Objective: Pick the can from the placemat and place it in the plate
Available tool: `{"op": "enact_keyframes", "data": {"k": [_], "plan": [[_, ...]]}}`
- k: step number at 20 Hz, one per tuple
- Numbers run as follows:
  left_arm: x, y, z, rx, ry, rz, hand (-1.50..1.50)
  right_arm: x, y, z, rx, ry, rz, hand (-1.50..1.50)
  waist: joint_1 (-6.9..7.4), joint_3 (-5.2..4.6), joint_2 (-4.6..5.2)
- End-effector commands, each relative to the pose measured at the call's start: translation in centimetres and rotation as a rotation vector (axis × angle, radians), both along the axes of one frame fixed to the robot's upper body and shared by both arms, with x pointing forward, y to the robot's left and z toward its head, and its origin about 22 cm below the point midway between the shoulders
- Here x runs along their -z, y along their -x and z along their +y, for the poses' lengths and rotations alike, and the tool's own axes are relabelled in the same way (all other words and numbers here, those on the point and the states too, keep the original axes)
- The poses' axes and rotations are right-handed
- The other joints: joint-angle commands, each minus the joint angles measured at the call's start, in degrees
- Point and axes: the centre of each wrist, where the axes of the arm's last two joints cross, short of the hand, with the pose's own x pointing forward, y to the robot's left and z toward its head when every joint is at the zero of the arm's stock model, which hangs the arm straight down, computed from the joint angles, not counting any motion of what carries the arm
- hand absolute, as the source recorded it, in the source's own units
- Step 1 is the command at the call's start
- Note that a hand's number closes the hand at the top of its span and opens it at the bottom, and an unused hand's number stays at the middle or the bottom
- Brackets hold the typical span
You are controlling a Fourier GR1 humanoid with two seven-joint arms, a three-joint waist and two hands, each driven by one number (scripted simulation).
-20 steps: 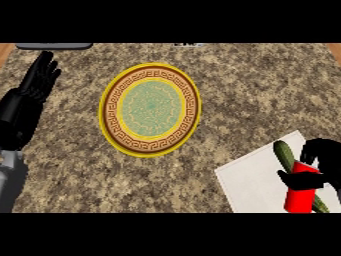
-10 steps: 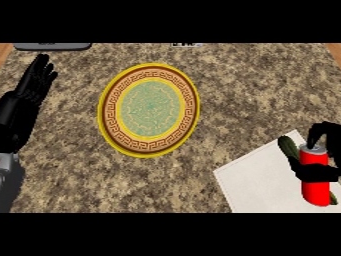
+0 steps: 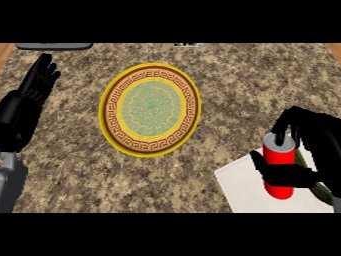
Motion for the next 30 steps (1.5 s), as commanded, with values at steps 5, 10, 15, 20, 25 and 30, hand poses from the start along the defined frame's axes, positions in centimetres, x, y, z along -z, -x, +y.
{"op": "enact_keyframes", "data": {"k": [5, 10, 15, 20, 25, 30], "plan": [[-0.8, -1.2, -1.4, 0.011, -0.021, -0.017, 0.0, -3.8, -2.4, 8.2, -0.127, -0.066, -0.042, 1.5, 0.73, -0.01, 0.22], [0.2, 0.2, -0.5, 0.02, -0.008, -0.021, 0.0, -2.8, -4.7, 12.6, -0.153, -0.087, -0.01, 1.5, 0.81, 0.02, 0.19], [-0.6, 0.0, -1.3, 0.021, -0.011, 0.002, 0.0, -3.6, -8.4, 15.8, -0.182, -0.171, 0.049, 1.5, 0.81, 0.04, 0.2], [1.5, -0.1, -0.3, 0.022, 0.001, -0.005, 0.0, -1.9, -11.3, 19.2, -0.152, -0.13, 0.074, 1.5, 0.92, 0.01, 0.32], [-0.5, 0.0, -1.3, 0.032, 0.009, -0.019, 0.0, 0.3, -13.9, 21.7, -0.089, -0.072, 0.091, 1.5, 2.33, 0.01, 0.51], [-0.5, -1.0, -1.3, 0.065, -0.006, -0.03, 0.0, 1.5, -16.1, 22.1, -0.082, 0.01, 0.139, 1.5, 3.94, -0.02, 1.06]]}}
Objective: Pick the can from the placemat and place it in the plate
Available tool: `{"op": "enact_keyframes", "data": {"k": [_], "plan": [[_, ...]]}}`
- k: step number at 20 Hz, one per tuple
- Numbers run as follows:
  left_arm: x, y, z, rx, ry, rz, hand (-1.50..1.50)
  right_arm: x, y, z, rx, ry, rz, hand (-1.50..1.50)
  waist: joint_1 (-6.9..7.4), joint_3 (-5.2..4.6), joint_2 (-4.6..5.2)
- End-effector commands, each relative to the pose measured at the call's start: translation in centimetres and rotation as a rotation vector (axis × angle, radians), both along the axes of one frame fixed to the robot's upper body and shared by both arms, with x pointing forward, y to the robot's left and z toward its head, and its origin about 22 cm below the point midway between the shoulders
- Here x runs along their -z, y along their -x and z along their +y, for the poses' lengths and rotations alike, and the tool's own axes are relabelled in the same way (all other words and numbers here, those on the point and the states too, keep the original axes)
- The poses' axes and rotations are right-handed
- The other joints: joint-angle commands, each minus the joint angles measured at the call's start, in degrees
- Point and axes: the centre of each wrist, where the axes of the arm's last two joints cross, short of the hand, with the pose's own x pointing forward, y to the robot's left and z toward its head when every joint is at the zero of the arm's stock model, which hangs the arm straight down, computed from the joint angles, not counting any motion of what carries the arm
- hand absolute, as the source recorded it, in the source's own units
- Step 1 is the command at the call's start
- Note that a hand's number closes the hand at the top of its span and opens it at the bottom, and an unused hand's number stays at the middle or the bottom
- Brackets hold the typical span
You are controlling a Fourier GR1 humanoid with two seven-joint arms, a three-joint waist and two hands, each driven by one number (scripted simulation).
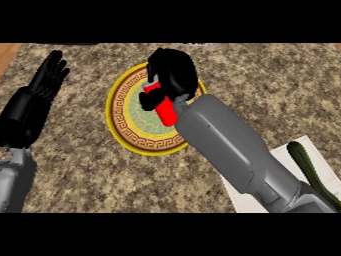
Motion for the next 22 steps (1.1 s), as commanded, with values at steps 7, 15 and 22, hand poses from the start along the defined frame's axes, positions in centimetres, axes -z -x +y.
{"op": "enact_keyframes", "data": {"k": [7, 15, 22], "plan": [[-0.9, -1.5, -1.3, 0.046, 0.01, -0.013, 0.0, 3.4, -2.2, -0.8, 0.096, -0.116, 0.134, -1.5, 2.89, 0.02, 0.77], [-1.1, -1.6, -1.2, 0.053, 0.003, -0.022, 0.0, 3.2, -2.1, -0.9, 0.077, -0.376, 0.012, -1.5, 4.05, 0.06, 0.94], [0.1, -0.9, -1.8, 0.043, -0.004, -0.011, 0.0, 1.4, -3.0, -1.6, 0.096, -0.649, -0.036, -1.5, 1.39, 0.08, 0.44]]}}
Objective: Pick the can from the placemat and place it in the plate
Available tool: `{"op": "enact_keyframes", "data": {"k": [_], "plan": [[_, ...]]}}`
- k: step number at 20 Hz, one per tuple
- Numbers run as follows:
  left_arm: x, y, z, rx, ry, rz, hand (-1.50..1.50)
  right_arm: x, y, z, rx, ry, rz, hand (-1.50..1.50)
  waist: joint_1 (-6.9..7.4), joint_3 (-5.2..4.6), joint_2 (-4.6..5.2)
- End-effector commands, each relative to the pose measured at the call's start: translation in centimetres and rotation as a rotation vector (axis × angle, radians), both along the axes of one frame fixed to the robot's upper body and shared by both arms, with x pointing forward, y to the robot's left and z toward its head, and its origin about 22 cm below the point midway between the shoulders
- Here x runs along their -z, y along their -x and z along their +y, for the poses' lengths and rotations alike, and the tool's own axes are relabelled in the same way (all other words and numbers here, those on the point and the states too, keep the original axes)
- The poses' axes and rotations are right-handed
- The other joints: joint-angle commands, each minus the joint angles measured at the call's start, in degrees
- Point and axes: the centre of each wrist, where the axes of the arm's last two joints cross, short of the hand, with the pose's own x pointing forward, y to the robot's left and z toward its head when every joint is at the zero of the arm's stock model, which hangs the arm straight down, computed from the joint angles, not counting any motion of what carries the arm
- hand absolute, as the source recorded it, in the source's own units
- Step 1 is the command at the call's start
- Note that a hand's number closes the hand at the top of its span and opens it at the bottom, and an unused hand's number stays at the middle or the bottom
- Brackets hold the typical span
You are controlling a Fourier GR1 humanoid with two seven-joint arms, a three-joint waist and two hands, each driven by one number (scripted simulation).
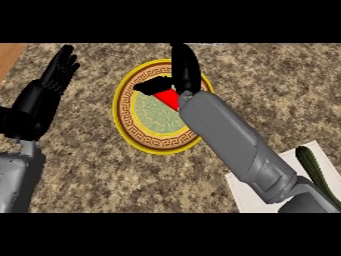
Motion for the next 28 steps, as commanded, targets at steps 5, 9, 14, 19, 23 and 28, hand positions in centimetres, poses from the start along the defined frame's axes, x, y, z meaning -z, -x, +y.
{"op": "enact_keyframes", "data": {"k": [5, 9, 14, 19, 23, 28], "plan": [[1.7, 1.6, 1.4, -0.081, 0.013, 0.028, 0.0, 0.7, -1.2, -4.8, 0.053, -0.208, -0.026, -1.5, -4.3, 0.0, -1.17], [1.3, 1.4, 2.2, -0.094, -0.002, 0.03, 0.0, 2.2, -0.6, -5.7, 0.061, -0.27, -0.02, -1.5, -4.95, -0.02, -1.24], [0.0, 2.0, 4.9, -0.095, -0.012, 0.024, 0.0, 4.1, -0.1, -13.1, 0.041, -0.254, -0.039, -1.5, -5.37, -0.02, -1.41], [0.5, 3.0, 3.6, -0.104, 0.002, 0.023, 0.0, 4.9, 1.7, -18.4, 0.007, -0.223, -0.043, -1.5, -5.41, -0.03, -1.48], [1.5, 2.8, 3.8, -0.096, 0.0, 0.025, 0.0, 5.0, 2.7, -21.8, 0.02, -0.199, -0.058, -1.5, -5.32, -0.04, -1.36], [-0.6, 3.2, 3.6, -0.096, 0.003, 0.019, 0.0, 4.6, 3.6, -25.9, -0.02, -0.182, -0.057, -1.5, -4.9, -0.02, -1.35]]}}
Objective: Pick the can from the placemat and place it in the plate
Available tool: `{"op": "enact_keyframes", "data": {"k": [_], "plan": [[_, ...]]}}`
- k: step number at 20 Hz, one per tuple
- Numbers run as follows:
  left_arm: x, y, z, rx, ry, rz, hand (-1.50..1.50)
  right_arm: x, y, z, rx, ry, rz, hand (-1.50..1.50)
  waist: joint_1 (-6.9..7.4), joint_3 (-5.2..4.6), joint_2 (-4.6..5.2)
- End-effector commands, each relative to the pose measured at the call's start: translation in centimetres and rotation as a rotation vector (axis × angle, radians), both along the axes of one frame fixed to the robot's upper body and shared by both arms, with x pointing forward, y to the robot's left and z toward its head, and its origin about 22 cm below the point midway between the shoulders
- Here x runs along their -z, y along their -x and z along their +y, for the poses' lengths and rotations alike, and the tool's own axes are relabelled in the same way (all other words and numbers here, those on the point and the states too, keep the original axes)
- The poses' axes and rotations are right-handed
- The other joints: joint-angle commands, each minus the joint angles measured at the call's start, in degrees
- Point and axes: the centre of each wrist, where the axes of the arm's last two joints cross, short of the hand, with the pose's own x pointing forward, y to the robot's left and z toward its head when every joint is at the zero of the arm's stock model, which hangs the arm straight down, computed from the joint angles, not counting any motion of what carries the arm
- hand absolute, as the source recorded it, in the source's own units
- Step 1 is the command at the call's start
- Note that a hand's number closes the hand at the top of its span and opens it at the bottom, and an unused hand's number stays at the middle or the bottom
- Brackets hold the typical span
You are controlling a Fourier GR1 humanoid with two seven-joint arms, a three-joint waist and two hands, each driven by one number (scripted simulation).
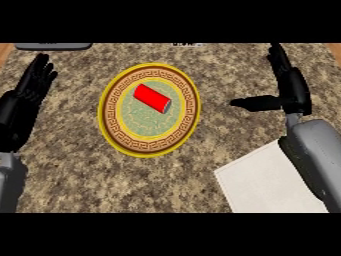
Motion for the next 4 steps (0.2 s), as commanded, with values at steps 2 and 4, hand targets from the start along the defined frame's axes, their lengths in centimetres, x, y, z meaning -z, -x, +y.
{"op": "enact_keyframes", "data": {"k": [2, 4], "plan": [[0.3, 1.6, -0.8, -0.005, 0.003, 0.022, 0.0, -1.7, 0.5, -3.2, 0.01, 0.043, -0.015, -1.5, 0.25, 0.0, -0.03], [-0.7, -0.9, 0.7, -0.021, 0.001, -0.001, 0.0, 0.3, 1.5, -3.6, 0.043, 0.07, -0.042, -1.5, 0.05, 0.0, 0.07]]}}
